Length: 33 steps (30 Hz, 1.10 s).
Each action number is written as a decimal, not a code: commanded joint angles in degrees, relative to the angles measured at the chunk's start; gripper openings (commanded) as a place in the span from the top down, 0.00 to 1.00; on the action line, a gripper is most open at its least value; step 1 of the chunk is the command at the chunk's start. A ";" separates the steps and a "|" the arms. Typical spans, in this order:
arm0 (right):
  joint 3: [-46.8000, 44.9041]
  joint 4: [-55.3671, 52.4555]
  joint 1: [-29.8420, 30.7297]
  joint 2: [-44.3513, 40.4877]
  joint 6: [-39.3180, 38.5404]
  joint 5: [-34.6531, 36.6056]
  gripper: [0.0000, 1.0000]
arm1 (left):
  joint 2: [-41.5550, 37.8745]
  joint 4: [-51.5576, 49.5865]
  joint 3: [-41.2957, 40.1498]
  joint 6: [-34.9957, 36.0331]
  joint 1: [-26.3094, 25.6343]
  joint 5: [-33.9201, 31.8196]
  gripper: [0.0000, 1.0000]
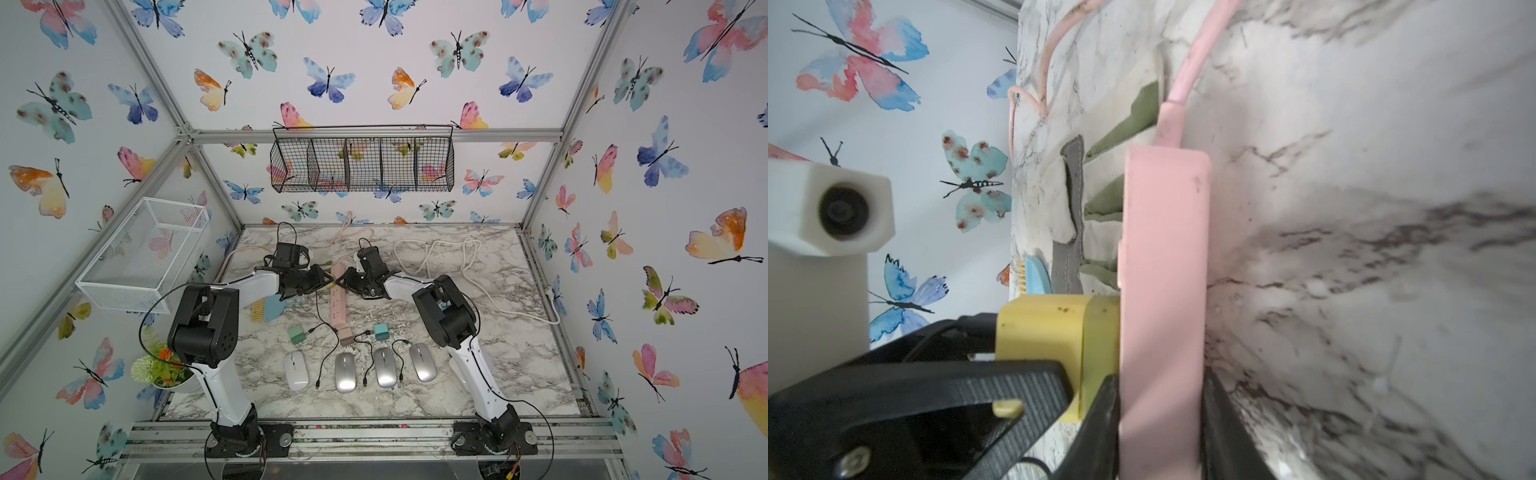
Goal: Unplug the wireless mouse
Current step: Remove the plug from the socket.
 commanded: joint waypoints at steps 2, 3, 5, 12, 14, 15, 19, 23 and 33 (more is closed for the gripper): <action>-2.68 -9.37 -1.27 0.89 -0.72 6.59 0.90 | -5.65 -2.03 5.11 3.71 -1.26 -7.18 1.00; -2.77 -9.31 -1.27 0.93 -0.68 6.74 0.90 | -5.76 -0.16 4.04 2.37 -0.56 -3.44 1.00; -2.57 -9.24 -1.27 1.11 -0.55 6.40 0.90 | -5.76 5.61 1.18 -2.23 1.59 5.21 1.00; -3.12 -8.85 -1.27 0.85 -0.28 6.23 0.90 | -6.81 0.76 2.59 2.36 -0.03 -3.33 1.00; -3.03 -8.90 -1.27 0.93 -0.28 6.30 0.90 | -7.08 -3.72 5.19 6.35 -2.46 -11.90 1.00; -3.03 -8.88 -1.23 0.93 -0.28 6.23 0.90 | -7.00 -4.56 5.73 6.92 -2.77 -12.94 1.00; -3.11 -8.93 -1.27 1.04 -0.28 6.38 0.90 | -6.67 1.54 3.03 2.19 0.15 0.75 1.00; -3.18 -9.02 -1.27 0.94 -0.37 6.58 0.90 | -6.05 -0.85 4.04 2.81 -0.34 -4.59 1.00; -3.00 -9.37 -1.27 1.20 -0.68 6.74 0.90 | -3.85 6.36 1.86 -4.18 3.00 12.26 1.00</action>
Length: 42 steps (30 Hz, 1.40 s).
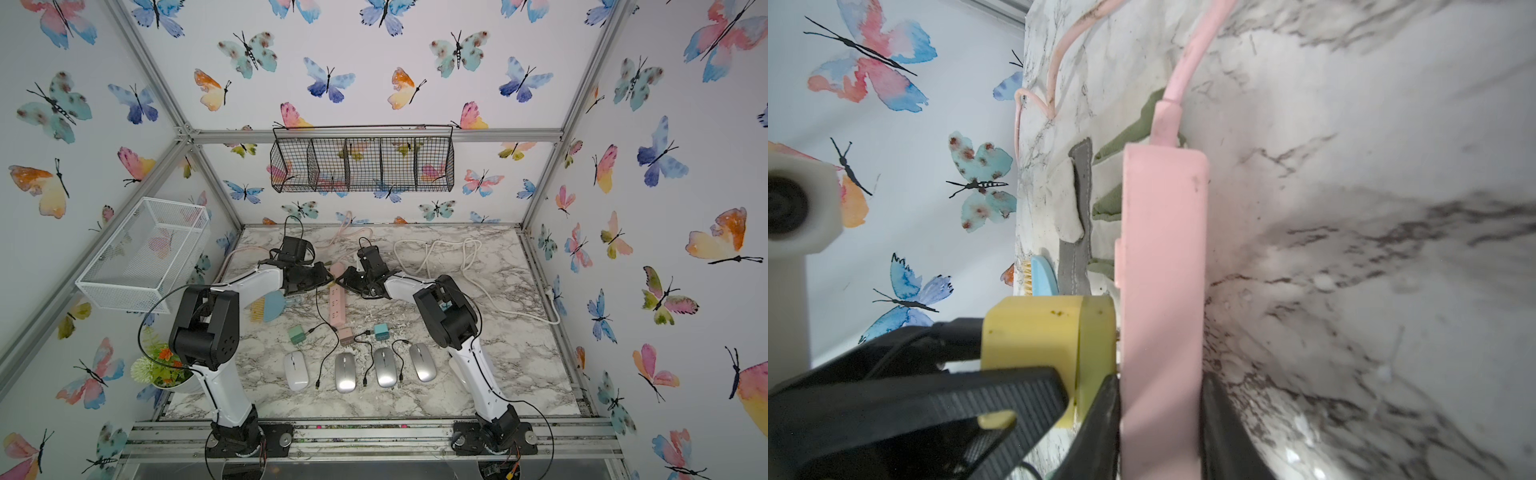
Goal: Unplug the wireless mouse
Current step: Remove the plug from the socket.
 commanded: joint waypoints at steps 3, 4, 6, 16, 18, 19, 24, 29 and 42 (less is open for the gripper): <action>-2.42 -9.01 -1.34 2.14 -0.41 6.37 0.90 | -2.08 5.68 2.45 -2.99 2.21 8.17 1.00; -2.33 -9.01 -1.36 2.05 -0.50 6.51 0.90 | -2.16 2.53 3.91 -0.79 1.38 2.78 1.00; -2.25 -9.07 -1.36 2.05 -0.50 6.62 0.90 | -2.20 -3.22 6.80 3.68 -0.69 -7.48 1.00; -2.86 -8.30 -1.37 2.31 0.02 6.45 0.90 | -2.34 1.45 3.74 1.04 0.80 1.58 1.00; -2.77 -8.30 -1.38 2.29 0.02 6.35 0.90 | -2.70 0.81 3.93 1.47 0.78 0.57 1.00; -2.77 -8.24 -1.36 2.22 0.02 6.25 0.90 | -3.18 0.56 3.84 1.56 0.92 0.09 1.00; -2.98 -6.48 -1.38 2.49 0.34 4.67 0.90 | -7.93 0.36 3.26 2.68 0.96 0.39 1.00; -3.28 3.51 -0.98 2.49 3.21 -1.86 0.90 | -16.29 0.44 1.01 4.11 0.92 0.44 1.00; 3.43 6.39 -0.63 5.11 1.08 -1.72 0.71 | -31.16 0.20 -5.17 4.98 0.89 5.10 1.00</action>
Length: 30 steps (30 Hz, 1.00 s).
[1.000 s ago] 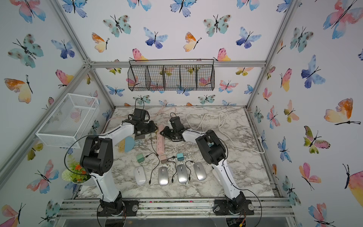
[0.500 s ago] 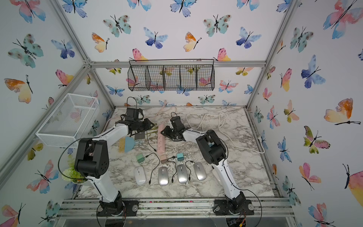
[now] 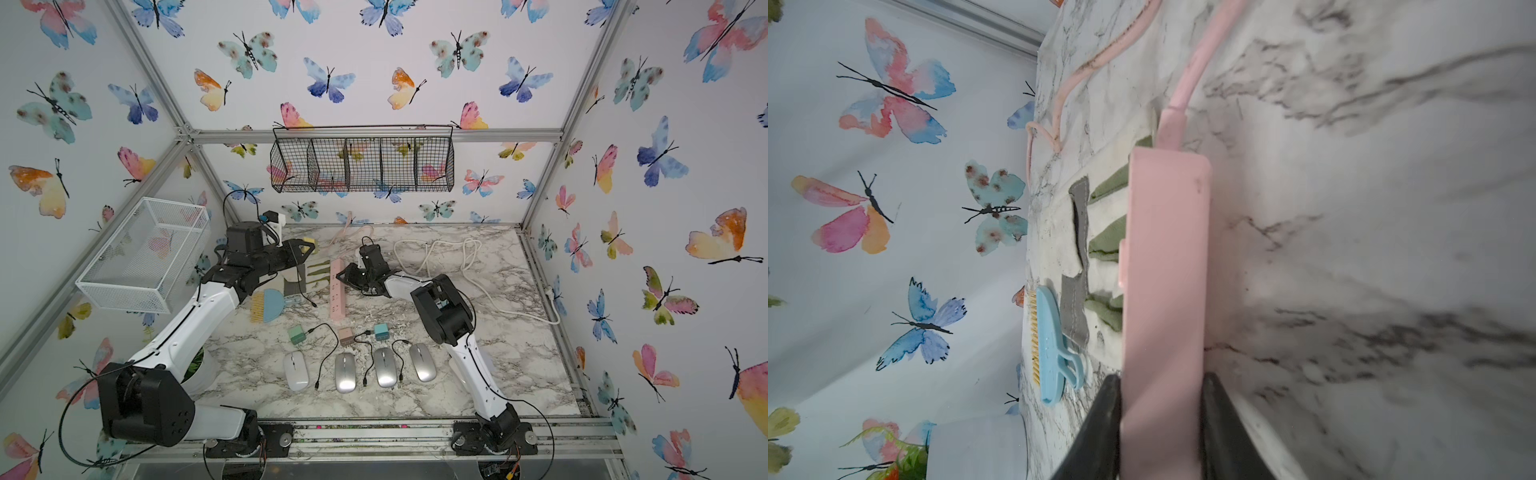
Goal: Unplug the wireless mouse
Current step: Remove the plug from the socket, then remove the power cord from the plug.
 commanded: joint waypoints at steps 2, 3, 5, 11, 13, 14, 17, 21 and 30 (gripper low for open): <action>-2.19 0.58 0.21 -1.46 -2.90 2.60 0.63 | -3.23 -0.88 -1.49 1.61 -0.16 3.59 1.00; -2.85 0.25 0.20 -2.40 -3.67 3.39 0.60 | -3.76 -0.97 -1.70 1.85 -0.12 3.80 1.00; -3.96 -1.05 0.20 -4.50 -5.67 4.75 0.56 | -4.69 -0.98 -2.22 2.06 -0.18 6.10 1.00; -9.55 -2.52 0.20 -11.45 -10.51 8.23 0.50 | -7.07 0.57 -3.89 1.83 -0.17 9.15 1.00; -11.92 -2.70 0.20 -15.27 -12.67 9.79 0.49 | -7.51 1.00 -4.15 1.83 -0.11 10.77 1.00; -13.63 -2.80 0.20 -17.74 -14.13 10.81 0.48 | -7.76 1.13 -4.28 1.93 -0.13 11.71 1.00; -19.51 -1.40 0.20 -26.01 -19.50 13.75 0.44 | -8.82 2.04 -4.71 2.42 -0.12 14.14 1.00; -29.01 1.12 0.24 -39.30 -29.32 19.62 0.36 | -9.72 3.27 -4.80 2.32 -0.28 16.55 1.00; -49.74 17.17 0.20 -62.49 -47.41 30.87 0.25 | -8.54 3.77 -2.98 3.98 -4.56 19.20 1.00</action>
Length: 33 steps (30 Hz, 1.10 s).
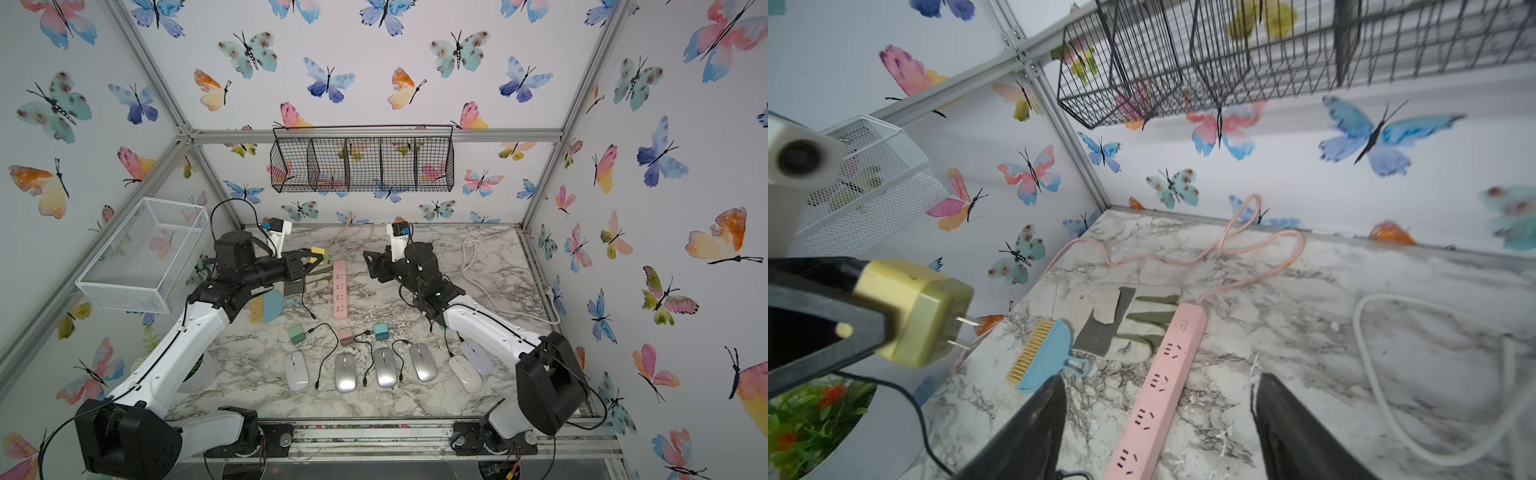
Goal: Unplug the wireless mouse
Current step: Remove the power cord from the plug.
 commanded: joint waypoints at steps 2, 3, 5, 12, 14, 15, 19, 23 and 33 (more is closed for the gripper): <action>-9.43 11.04 0.20 -6.25 -14.33 4.40 0.25 | 0.59 1.89 2.10 2.39 -3.13 5.08 1.00; -8.68 8.15 0.20 -7.45 -17.48 3.92 0.25 | 0.86 1.89 2.27 2.80 -3.71 5.80 1.00; -4.35 -3.41 0.20 -8.79 -26.68 -3.51 0.21 | 1.22 1.67 2.59 3.73 -5.09 6.84 1.00; -1.60 -13.27 0.74 -11.86 -45.00 -16.17 0.31 | 3.33 1.54 4.26 4.95 -9.49 7.58 1.00; -0.44 -13.74 1.84 -11.41 -46.83 -15.60 0.33 | 3.76 1.70 4.49 4.88 -10.15 7.60 1.00; 0.44 -14.29 2.92 -10.82 -47.63 -14.28 0.34 | 3.87 1.99 4.45 4.65 -10.39 7.60 1.00; 1.09 -11.81 6.60 -9.00 -49.53 -9.72 0.36 | 4.30 3.03 4.14 4.11 -10.87 8.34 1.00; 2.61 -10.24 7.22 -6.85 -49.21 -9.75 0.36 | 4.48 3.29 3.96 4.14 -11.23 8.96 1.00; 5.26 -7.56 8.02 -2.60 -48.94 -8.78 0.37 | 5.28 2.87 4.19 4.64 -12.15 9.62 1.00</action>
